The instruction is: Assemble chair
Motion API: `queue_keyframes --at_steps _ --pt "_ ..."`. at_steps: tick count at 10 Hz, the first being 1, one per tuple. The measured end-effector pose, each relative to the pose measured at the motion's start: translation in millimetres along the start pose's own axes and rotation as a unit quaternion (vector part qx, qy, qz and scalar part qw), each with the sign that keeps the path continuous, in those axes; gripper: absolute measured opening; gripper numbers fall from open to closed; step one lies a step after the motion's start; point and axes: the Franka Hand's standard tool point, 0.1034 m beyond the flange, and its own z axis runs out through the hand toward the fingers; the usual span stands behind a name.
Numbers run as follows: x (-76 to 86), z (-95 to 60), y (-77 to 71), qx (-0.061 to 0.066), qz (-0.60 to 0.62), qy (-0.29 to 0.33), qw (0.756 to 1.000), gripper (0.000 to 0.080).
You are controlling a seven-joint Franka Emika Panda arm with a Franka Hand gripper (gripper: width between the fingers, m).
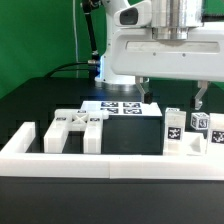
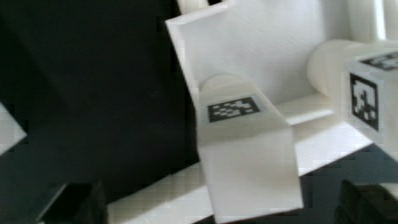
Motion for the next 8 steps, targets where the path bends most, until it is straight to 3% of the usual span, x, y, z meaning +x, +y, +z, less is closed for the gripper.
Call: queue_keyframes --at_steps 4,5,8 --pt "-6.2 4.0 -15.3 0.001 -0.072 0.035 0.997 0.0648" --pt "-5.4 7.2 -14.3 0.004 -0.077 0.066 0.995 0.0648" --pt "-9.4 13.6 -5.9 0.001 -0.072 0.062 0.995 0.0648"
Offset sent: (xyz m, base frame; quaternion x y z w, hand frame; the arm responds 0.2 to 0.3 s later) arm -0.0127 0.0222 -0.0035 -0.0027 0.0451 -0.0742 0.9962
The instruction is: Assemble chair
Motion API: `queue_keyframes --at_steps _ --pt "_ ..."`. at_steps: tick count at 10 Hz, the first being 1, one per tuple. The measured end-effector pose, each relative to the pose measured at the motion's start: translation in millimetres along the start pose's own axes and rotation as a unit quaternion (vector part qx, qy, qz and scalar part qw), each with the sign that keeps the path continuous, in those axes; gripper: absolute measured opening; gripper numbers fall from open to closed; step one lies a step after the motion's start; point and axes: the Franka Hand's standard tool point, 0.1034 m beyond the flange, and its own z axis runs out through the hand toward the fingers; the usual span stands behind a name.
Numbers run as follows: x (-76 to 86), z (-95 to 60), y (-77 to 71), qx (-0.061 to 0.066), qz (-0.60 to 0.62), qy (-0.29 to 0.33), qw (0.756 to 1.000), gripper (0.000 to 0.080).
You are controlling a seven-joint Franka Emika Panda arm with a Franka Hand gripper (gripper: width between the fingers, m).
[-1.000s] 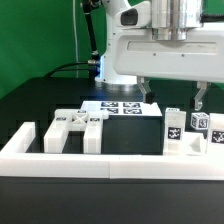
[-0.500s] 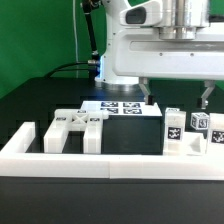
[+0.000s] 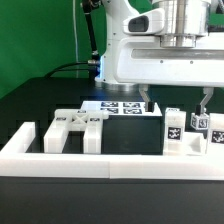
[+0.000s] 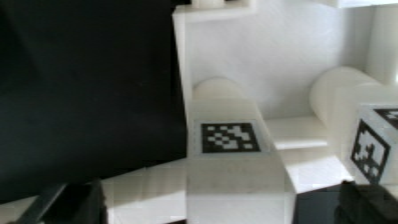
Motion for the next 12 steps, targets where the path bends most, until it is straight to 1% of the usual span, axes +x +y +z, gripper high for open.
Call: queue_keyframes --at_steps 2,3,5,6,9,11,12 --pt "-0.4 0.7 0.2 0.0 0.0 0.0 1.0 0.0648" --pt "-3.5 3.0 -1.5 0.0 -0.005 0.008 1.0 0.0648" --pt "-17.3 12.0 -7.5 -0.002 -0.011 0.001 1.0 0.0648" --pt "-19.1 15.8 -7.9 -0.003 -0.016 0.001 1.0 0.0648" --pt "-24.7 27.2 -1.4 -0.01 -0.019 0.006 1.0 0.0648" --pt "-31.7 37.1 -1.0 -0.015 -0.015 0.001 1.0 0.0648" --pt "-31.1 37.0 -0.4 -0.015 -0.015 0.001 1.0 0.0648"
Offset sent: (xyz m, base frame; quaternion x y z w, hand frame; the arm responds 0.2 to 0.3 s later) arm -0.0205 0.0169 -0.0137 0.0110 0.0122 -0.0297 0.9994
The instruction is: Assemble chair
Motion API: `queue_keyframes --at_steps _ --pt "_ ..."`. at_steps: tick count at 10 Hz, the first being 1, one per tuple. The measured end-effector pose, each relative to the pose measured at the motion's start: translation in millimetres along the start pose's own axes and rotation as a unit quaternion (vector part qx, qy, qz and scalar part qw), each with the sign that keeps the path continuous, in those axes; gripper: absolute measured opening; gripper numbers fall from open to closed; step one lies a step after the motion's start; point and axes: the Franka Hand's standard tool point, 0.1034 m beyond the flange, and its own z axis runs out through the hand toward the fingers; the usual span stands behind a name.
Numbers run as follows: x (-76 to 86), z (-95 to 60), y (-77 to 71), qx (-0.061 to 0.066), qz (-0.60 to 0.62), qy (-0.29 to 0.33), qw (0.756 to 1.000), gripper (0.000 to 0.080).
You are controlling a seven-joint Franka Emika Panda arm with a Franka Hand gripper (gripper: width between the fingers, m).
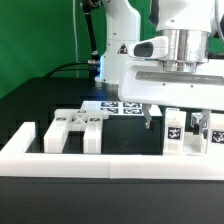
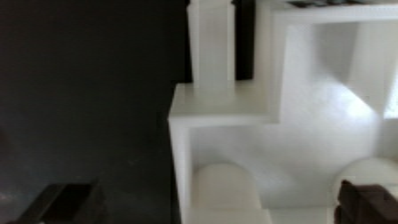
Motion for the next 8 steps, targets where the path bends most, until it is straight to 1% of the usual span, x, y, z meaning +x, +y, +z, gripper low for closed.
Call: queue_keyframes --at_steps 2,5,8 --pt "-0.5 1.4 -0.5 0.0 -0.001 0.003 1.0 0.0648" --pt "-13.6 15.7 -7.7 -0.002 -0.008 0.007 1.0 0.0648" --pt "-17.7 23.5 -4.6 -0.006 -0.009 0.004 1.0 0.0648"
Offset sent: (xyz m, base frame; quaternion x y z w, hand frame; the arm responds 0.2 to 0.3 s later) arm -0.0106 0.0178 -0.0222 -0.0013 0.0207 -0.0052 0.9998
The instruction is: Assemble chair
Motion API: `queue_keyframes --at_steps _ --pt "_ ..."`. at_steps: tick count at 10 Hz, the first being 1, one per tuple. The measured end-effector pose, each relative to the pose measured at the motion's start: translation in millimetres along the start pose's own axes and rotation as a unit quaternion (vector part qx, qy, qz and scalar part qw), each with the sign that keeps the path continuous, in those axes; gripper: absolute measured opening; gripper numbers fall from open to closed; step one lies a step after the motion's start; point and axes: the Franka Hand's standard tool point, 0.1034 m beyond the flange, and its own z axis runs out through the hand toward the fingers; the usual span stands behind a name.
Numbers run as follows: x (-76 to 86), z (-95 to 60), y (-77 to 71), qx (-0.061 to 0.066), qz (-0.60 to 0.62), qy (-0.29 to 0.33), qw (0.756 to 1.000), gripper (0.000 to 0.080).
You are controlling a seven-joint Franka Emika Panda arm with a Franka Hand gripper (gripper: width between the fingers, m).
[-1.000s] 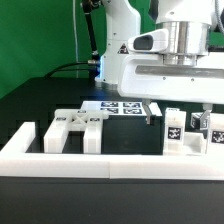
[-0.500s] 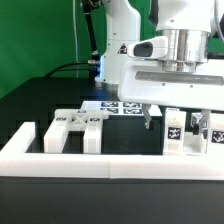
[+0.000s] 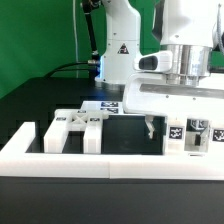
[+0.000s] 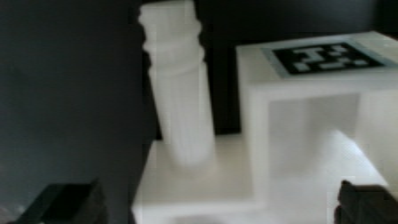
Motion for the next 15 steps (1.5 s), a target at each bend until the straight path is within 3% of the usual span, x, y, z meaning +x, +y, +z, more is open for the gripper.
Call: queue_keyframes --at_steps 4,5,7,8,9,10,15 --pt "2.5 0.6 7.1 -0.003 0.003 0.001 1.0 0.0648" --pt "2.4 1.3 9.3 -0.004 0.004 0.0 1.0 0.0591" --pt "2.0 2.5 9.3 -0.004 0.003 0.001 1.0 0.0299" --pt "3.1 2.6 12.8 -0.006 0.005 0.001 1.0 0.0299" --pt "4.6 2.8 17.5 -0.009 0.008 0.002 1.0 0.0115" --pt "5.5 2.5 18.7 -0.009 0.009 0.002 1.0 0.0036" --pt "11.7 -11.9 22.7 -0.004 0.017 -0.001 1.0 0.0035"
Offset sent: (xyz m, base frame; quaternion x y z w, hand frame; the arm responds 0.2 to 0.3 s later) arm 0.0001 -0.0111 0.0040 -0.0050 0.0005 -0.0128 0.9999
